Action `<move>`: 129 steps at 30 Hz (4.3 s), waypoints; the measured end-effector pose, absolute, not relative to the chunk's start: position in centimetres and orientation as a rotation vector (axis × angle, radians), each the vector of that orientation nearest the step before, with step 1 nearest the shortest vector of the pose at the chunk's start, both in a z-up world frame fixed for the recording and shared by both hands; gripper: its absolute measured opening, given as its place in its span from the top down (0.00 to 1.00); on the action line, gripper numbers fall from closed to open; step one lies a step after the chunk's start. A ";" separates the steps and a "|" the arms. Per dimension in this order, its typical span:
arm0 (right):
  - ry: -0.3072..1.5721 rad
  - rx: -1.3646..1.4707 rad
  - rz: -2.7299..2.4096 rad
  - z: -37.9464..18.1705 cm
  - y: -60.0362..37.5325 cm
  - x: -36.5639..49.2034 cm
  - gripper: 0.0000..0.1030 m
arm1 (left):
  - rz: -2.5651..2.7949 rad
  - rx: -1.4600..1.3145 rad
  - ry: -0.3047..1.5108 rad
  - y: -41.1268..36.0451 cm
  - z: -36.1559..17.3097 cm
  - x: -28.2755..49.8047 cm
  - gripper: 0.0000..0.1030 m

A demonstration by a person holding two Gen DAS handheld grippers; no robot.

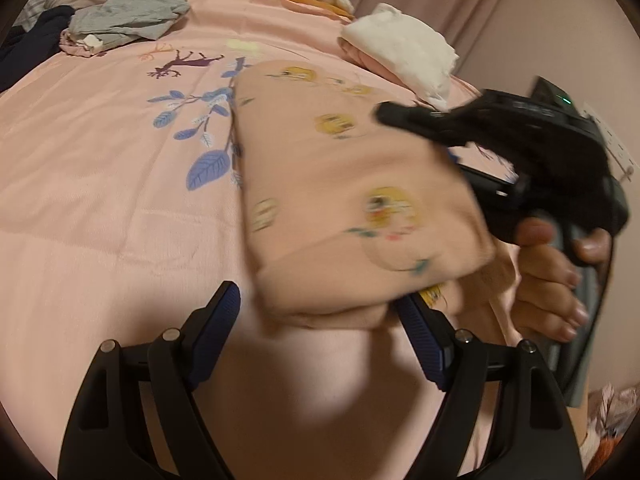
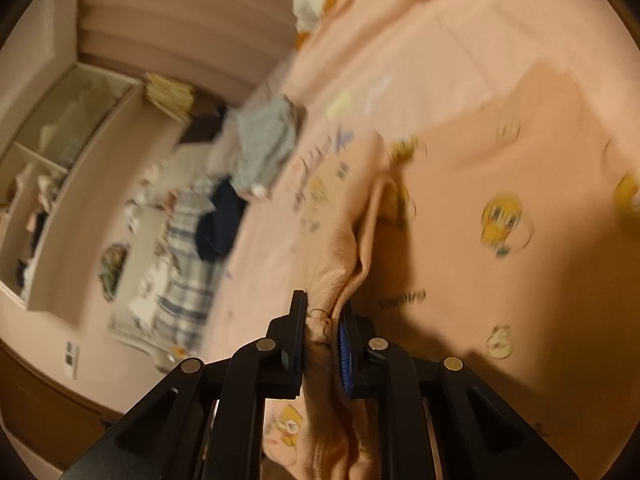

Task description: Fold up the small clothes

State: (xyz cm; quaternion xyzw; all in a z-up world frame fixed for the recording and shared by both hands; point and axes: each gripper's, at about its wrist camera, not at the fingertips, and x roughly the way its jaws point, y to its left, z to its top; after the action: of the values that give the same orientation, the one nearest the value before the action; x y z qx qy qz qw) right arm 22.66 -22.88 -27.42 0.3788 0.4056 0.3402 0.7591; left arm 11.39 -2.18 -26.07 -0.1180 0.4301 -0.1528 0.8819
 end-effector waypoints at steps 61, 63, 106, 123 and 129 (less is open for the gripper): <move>0.756 0.422 0.377 -23.7 -30.7 18.2 0.92 | -0.429 -0.271 0.737 -4.6 -19.0 9.5 0.81; 0.776 0.383 0.405 -23.8 -29.4 18.2 0.92 | -0.458 -0.272 0.855 -5.5 -21.5 10.8 0.81; 0.883 0.475 0.375 -26.9 -29.2 21.4 0.92 | -0.318 -0.281 0.868 -3.0 -24.9 16.3 0.46; 0.896 0.752 0.407 -28.2 -35.2 20.4 0.16 | -0.437 -0.431 0.943 -3.3 -25.8 17.3 0.27; 0.966 0.657 0.384 -28.4 -33.1 21.3 0.13 | -0.600 -0.658 1.062 -2.6 -27.0 19.4 0.26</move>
State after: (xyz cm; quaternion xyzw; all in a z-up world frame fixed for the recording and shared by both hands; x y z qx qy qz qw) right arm 21.32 -33.11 -28.40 0.3082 0.4531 0.1800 0.8169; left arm 19.40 -2.57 -27.03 -0.3034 0.4896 -0.2767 0.7692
